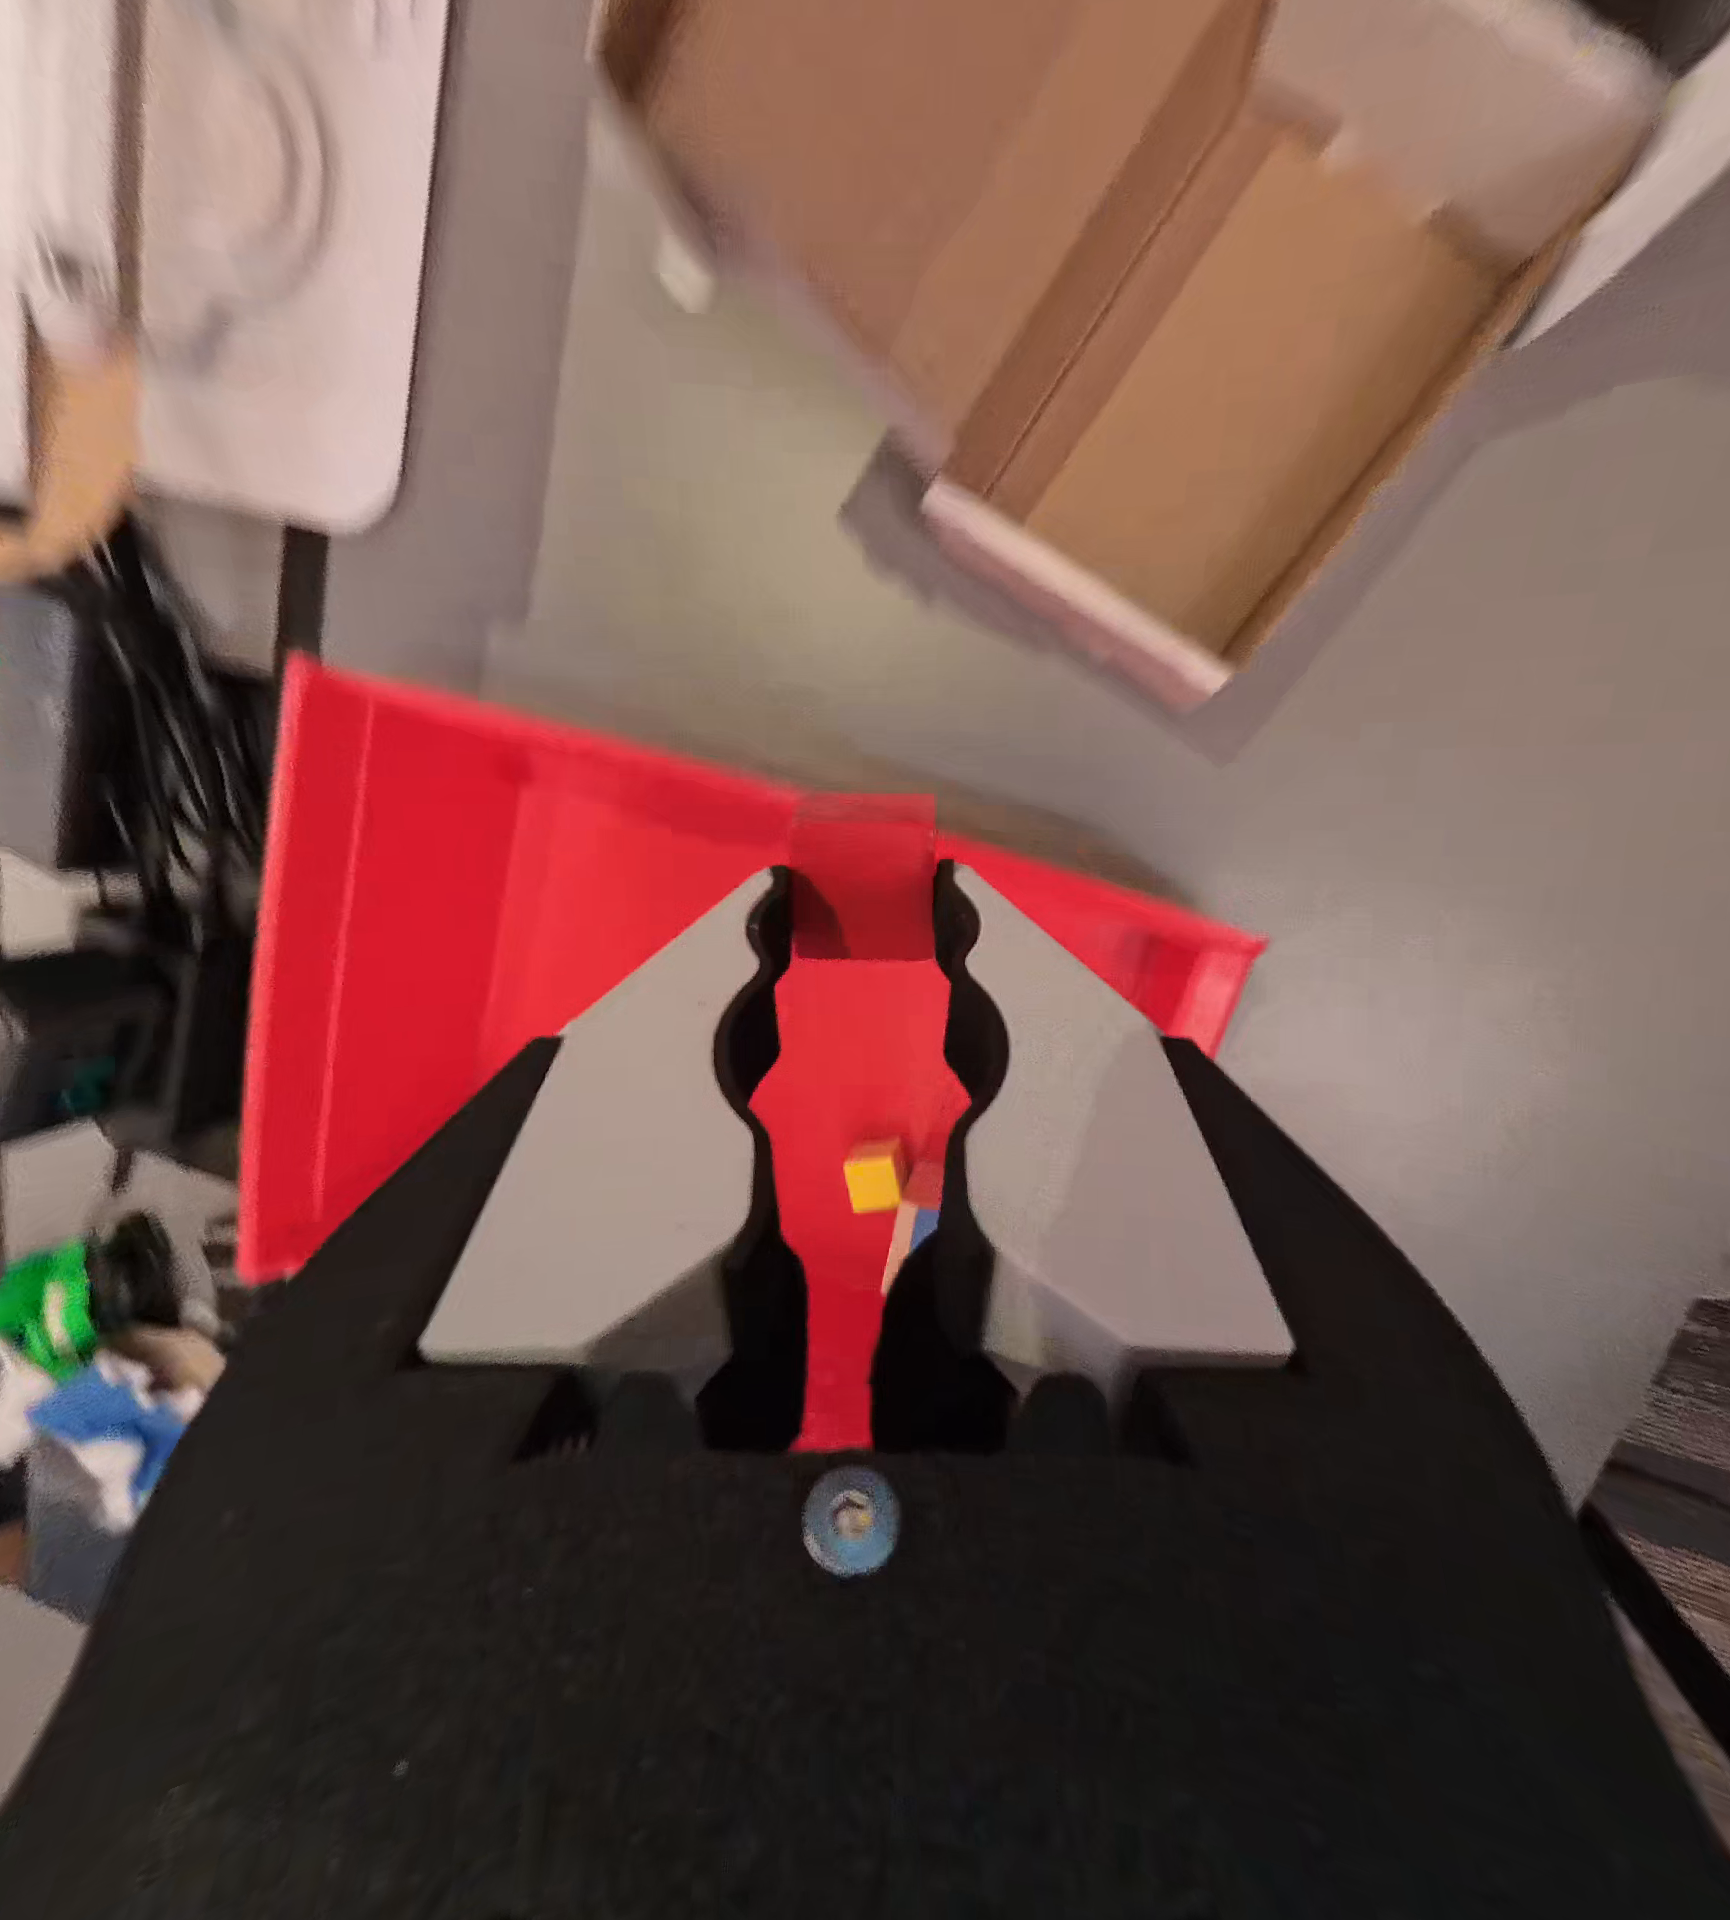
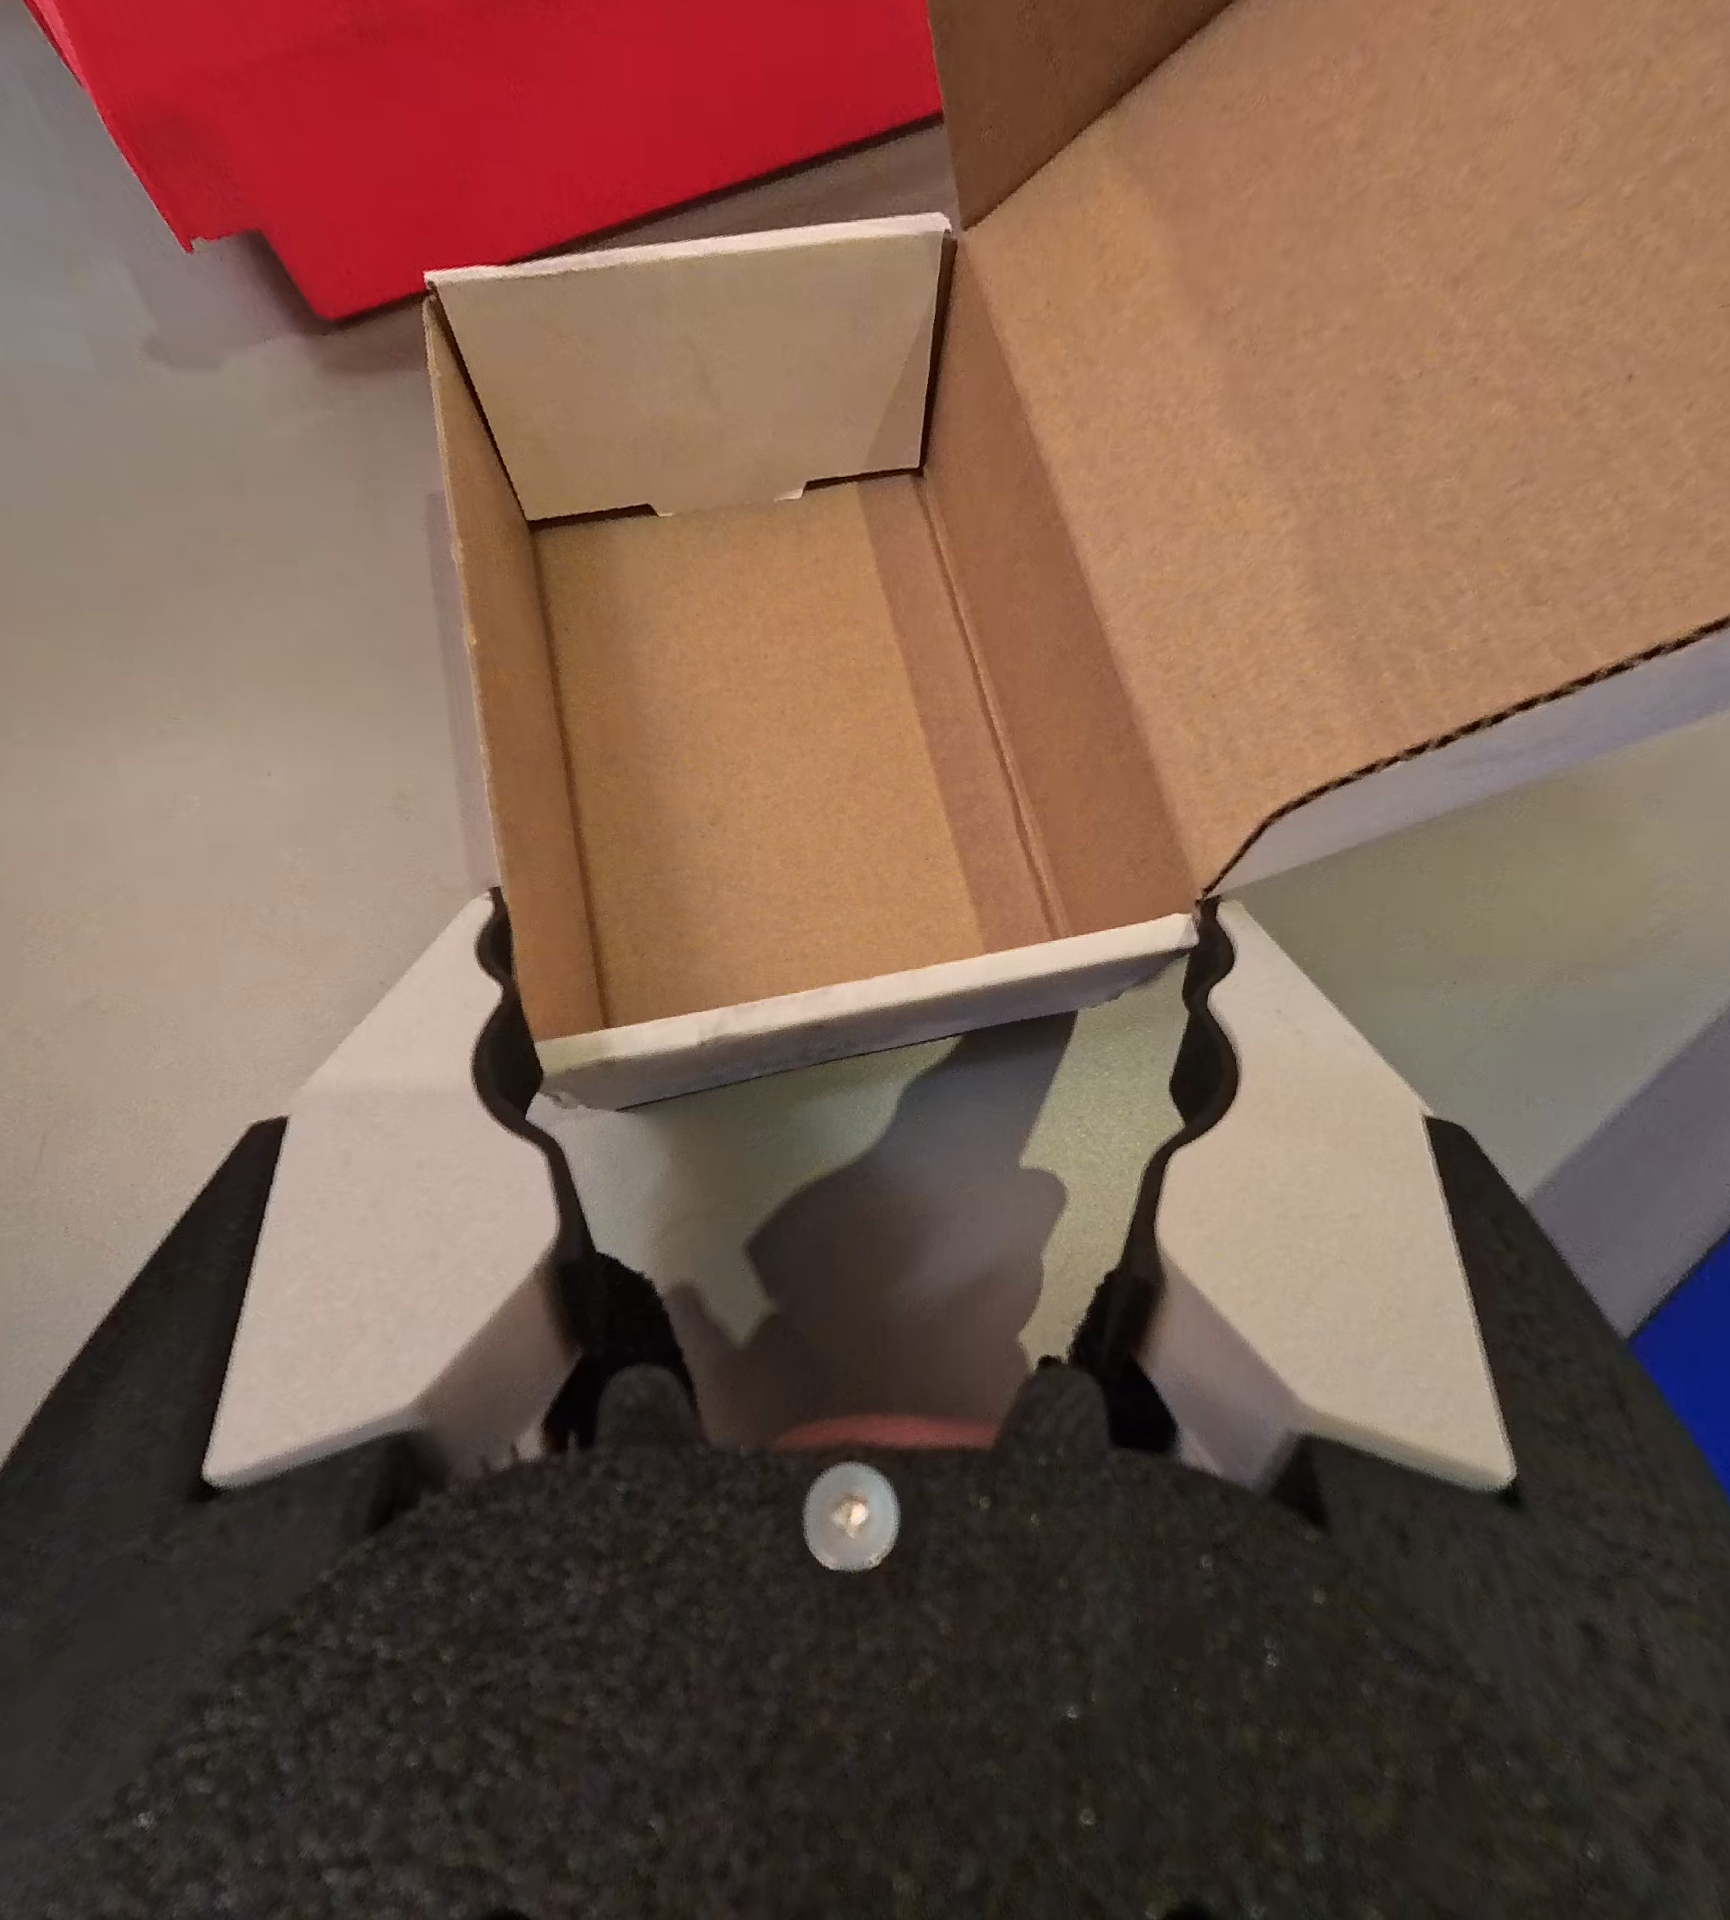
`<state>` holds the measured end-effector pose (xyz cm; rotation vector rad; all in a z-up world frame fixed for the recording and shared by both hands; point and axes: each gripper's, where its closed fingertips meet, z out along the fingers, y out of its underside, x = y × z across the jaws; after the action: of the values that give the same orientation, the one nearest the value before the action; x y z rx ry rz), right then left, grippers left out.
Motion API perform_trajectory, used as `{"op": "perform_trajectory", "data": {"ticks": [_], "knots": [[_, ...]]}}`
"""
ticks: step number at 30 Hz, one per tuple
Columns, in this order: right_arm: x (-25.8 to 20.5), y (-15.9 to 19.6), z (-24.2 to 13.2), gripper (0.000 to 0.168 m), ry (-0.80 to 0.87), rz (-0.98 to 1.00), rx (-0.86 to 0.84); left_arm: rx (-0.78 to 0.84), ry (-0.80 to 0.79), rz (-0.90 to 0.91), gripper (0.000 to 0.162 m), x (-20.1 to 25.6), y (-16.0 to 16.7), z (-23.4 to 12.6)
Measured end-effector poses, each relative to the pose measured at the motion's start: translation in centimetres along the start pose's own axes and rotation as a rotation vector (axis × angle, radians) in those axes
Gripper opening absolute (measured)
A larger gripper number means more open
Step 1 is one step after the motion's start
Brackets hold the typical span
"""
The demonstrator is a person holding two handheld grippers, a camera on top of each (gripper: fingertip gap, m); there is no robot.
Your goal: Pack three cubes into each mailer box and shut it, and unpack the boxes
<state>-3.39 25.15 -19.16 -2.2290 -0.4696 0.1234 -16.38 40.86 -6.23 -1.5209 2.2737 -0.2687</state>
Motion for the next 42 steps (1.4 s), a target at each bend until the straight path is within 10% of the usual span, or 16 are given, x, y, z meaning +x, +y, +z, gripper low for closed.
{"op": "perform_trajectory", "data": {"ticks": [8,15,28,42], "knots": [[0.0,0.0,0.0,0.125,0.001,0.004,0.010,0.051,0.140,0.314,0.024,8.3,-10.1,4.9],[-0.1,0.1,-0.2,0.125,0.003,0.006,0.016,-0.002,0.301,0.243,0.024,11.3,-13.2,14.4],[-0.1,0.4,-0.6,0.125,0.003,0.019,0.024,-0.047,0.251,0.305,0.024,12.6,-13.0,18.7],[-0.1,0.4,-0.5,0.125,0.000,0.024,0.022,0.085,0.139,0.090,0.040,5.2,-6.1,3.4]]}}
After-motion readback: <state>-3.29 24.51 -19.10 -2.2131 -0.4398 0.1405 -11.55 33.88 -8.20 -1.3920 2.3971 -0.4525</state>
